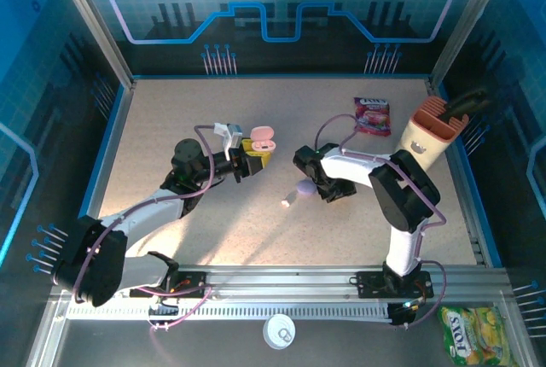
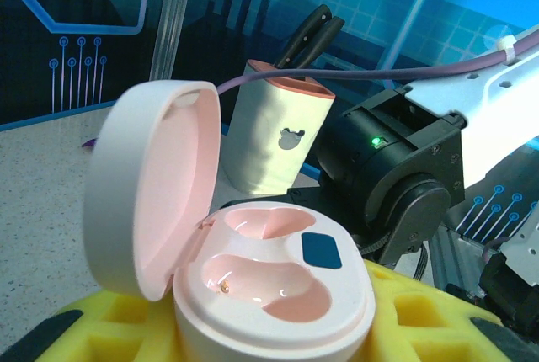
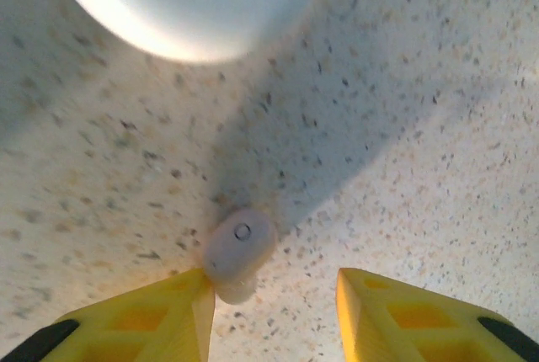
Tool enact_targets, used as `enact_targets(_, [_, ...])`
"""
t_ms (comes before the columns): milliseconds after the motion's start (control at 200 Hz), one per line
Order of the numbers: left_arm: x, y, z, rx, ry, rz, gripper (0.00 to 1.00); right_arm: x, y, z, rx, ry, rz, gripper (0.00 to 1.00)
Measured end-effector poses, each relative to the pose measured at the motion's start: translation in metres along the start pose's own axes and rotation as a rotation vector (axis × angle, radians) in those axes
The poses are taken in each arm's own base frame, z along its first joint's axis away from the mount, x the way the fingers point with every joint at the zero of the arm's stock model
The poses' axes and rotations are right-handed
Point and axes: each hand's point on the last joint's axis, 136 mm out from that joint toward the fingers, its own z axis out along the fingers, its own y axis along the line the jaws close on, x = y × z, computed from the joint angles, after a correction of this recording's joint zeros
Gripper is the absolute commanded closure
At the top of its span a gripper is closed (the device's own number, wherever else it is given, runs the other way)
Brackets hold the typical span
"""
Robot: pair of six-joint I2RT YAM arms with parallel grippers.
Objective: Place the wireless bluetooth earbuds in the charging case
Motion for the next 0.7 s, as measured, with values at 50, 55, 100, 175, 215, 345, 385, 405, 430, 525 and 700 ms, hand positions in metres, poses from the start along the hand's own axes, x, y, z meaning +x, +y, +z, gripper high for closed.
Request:
enact_targets(50, [0.000, 0.000, 0.000, 0.000, 0.000, 0.000, 0.77, 0.003, -0.002, 0.001, 0.005, 0.006, -0.001, 0.59])
enact_targets(55, [0.000, 0.000, 0.000, 0.000, 0.000, 0.000, 0.77, 0.003, -0.002, 0.001, 0.006, 0.006, -0.001, 0.59])
enact_targets(100, [0.000, 0.000, 0.000, 0.000, 0.000, 0.000, 0.77, 0.004, -0.003, 0.001, 0.008, 0.007, -0.001, 0.59])
enact_targets(175, [0.000, 0.000, 0.000, 0.000, 0.000, 0.000, 0.76, 0.006, -0.006, 0.002, 0.012, 0.012, 0.004, 0.59])
enact_targets(215, [0.000, 0.000, 0.000, 0.000, 0.000, 0.000, 0.77, 0.006, -0.007, 0.002, 0.015, 0.012, 0.006, 0.59])
enact_targets(345, [0.000, 0.000, 0.000, 0.000, 0.000, 0.000, 0.77, 0.006, -0.010, 0.001, 0.015, 0.009, 0.011, 0.59])
enact_targets(385, [0.000, 0.000, 0.000, 0.000, 0.000, 0.000, 0.77, 0.006, -0.010, 0.000, 0.010, 0.002, 0.013, 0.59])
enact_targets(405, [0.000, 0.000, 0.000, 0.000, 0.000, 0.000, 0.77, 0.005, -0.009, -0.001, 0.006, -0.003, 0.014, 0.59])
enact_targets(430, [0.000, 0.000, 0.000, 0.000, 0.000, 0.000, 0.77, 0.004, -0.009, -0.002, 0.001, -0.008, 0.013, 0.59])
enact_targets(525, [0.000, 0.000, 0.000, -0.001, 0.000, 0.000, 0.77, 0.002, -0.006, -0.009, -0.017, -0.033, 0.006, 0.59])
enact_targets(700, [0.000, 0.000, 0.000, -0.001, 0.000, 0.000, 0.77, -0.009, 0.003, -0.021, -0.043, -0.069, -0.004, 0.59])
